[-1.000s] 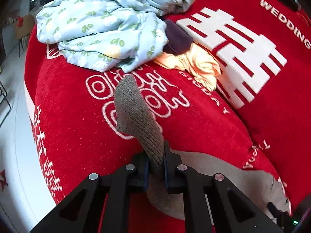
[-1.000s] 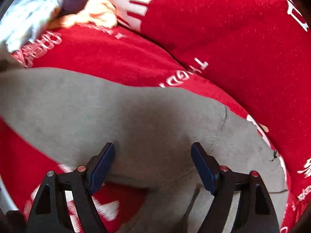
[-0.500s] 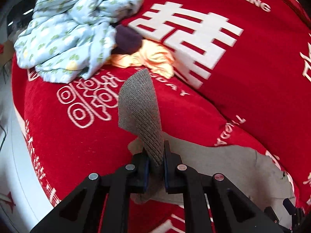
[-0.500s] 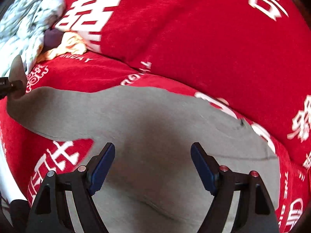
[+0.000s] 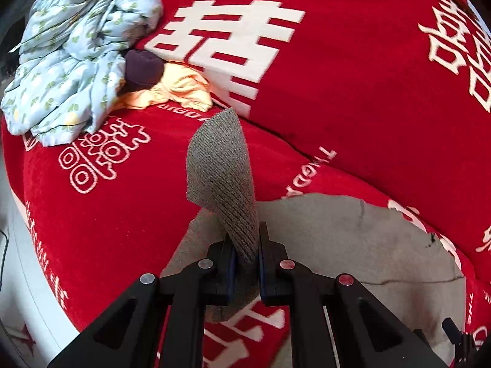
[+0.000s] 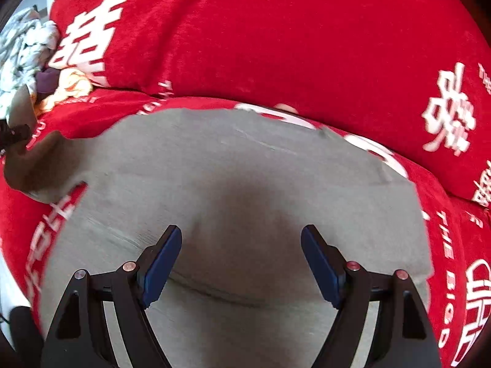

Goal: Fold small clothes

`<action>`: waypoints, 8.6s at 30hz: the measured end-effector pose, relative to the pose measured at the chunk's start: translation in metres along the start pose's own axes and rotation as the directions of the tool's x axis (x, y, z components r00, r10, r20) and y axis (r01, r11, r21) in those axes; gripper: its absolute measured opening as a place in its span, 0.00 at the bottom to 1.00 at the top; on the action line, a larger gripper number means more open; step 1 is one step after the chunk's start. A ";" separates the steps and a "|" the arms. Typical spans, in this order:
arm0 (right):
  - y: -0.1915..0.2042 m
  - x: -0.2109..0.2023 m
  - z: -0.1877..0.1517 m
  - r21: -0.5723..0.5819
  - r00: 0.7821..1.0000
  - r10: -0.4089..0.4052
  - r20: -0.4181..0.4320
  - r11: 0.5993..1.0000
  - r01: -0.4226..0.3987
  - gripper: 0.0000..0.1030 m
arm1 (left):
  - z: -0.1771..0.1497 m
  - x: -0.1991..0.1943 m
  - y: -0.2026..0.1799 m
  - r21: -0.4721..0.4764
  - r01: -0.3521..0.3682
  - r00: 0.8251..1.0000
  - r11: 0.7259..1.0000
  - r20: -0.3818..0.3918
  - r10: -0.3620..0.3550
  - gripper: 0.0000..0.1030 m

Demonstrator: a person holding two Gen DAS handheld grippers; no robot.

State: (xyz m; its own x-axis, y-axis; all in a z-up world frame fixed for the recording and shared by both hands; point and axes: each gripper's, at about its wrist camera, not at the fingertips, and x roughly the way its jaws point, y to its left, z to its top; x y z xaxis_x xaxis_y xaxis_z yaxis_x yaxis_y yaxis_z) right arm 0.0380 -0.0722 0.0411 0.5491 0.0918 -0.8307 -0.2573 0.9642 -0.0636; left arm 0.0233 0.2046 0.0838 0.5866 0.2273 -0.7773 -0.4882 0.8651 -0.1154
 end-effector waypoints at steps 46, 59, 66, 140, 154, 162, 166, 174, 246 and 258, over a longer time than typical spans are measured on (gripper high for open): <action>-0.097 -0.014 -0.079 0.173 0.999 0.011 0.037 0.985 -0.017 0.80 | -0.067 -0.043 -0.220 0.353 0.105 0.994 0.930 -0.046 -0.095 0.12; -0.126 -0.037 -0.087 0.239 0.997 -0.011 0.082 0.971 -0.009 0.80 | -0.110 -0.074 -0.279 0.485 0.182 0.983 0.855 -0.060 -0.175 0.12; -0.149 -0.046 -0.093 0.285 0.995 -0.025 0.100 0.958 -0.005 0.80 | -0.130 -0.083 -0.303 0.520 0.209 0.977 0.828 -0.086 -0.193 0.12; -0.201 -0.040 -0.086 0.268 0.997 -0.057 -0.055 0.961 0.070 0.80 | -0.169 -0.018 -0.257 0.497 0.371 0.921 0.784 -0.305 -0.242 0.87; -0.206 -0.030 -0.076 0.424 0.991 0.136 -0.007 0.898 -0.121 0.63 | -0.170 -0.032 -0.244 0.486 0.400 0.911 0.777 -0.307 -0.277 0.87; -0.225 -0.044 -0.079 0.511 0.967 0.241 0.085 0.823 -0.250 0.64 | -0.170 -0.029 -0.234 0.485 0.398 0.912 0.778 -0.299 -0.280 0.87; -0.237 -0.049 -0.080 0.532 0.962 0.251 0.104 0.804 -0.267 0.64 | -0.175 -0.030 -0.241 0.494 0.412 0.907 0.765 -0.307 -0.290 0.87; -0.227 -0.011 -0.073 0.526 0.950 0.311 0.012 0.807 -0.270 0.47 | -0.183 -0.033 -0.249 0.517 0.412 0.908 0.750 -0.308 -0.286 0.87; -0.095 -0.084 -0.161 0.023 0.999 -0.016 0.049 1.000 0.015 0.67 | -0.213 -0.043 -0.117 0.475 0.365 0.929 0.801 -0.242 -0.280 0.87; -0.117 -0.123 -0.238 0.186 1.000 -0.005 0.029 0.982 0.000 0.75 | -0.227 -0.069 0.014 0.239 0.217 0.971 0.947 -0.150 -0.184 0.87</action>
State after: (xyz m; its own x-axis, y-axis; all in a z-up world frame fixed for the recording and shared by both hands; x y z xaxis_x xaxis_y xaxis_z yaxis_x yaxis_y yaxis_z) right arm -0.1889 -0.2551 0.0185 0.5729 0.0937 -0.8142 -0.1046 0.9937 0.0408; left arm -0.1711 0.0990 -0.0045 0.5625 -0.0059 -0.8268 -0.1804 0.9750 -0.1297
